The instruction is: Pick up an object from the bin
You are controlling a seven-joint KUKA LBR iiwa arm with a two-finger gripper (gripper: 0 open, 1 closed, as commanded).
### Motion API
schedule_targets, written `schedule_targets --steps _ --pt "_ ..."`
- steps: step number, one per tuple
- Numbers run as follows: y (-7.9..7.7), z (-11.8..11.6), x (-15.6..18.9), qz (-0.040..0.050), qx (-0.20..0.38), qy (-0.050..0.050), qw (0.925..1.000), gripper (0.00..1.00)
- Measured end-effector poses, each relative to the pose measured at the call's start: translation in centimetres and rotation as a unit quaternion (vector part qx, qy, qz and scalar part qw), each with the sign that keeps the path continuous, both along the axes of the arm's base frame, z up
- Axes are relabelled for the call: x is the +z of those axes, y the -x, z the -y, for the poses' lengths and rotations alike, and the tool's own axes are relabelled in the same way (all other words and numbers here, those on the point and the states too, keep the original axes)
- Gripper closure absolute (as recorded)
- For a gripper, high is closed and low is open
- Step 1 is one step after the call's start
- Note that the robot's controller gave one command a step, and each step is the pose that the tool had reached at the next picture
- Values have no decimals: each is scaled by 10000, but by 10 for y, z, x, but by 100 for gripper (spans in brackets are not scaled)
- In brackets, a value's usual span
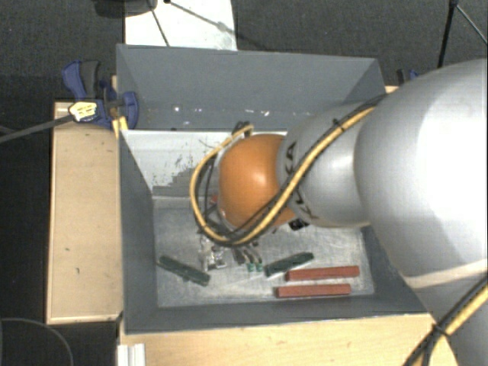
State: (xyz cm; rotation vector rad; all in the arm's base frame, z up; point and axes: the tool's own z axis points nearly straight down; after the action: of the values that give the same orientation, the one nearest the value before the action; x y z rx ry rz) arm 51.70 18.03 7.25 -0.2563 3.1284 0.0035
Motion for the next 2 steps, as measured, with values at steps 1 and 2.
schedule_targets --steps 1,2 --pt "-42 -2 -1 27 2098 3 9777 0" --pt "-42 -2 -1 26 2090 2 9779 0"
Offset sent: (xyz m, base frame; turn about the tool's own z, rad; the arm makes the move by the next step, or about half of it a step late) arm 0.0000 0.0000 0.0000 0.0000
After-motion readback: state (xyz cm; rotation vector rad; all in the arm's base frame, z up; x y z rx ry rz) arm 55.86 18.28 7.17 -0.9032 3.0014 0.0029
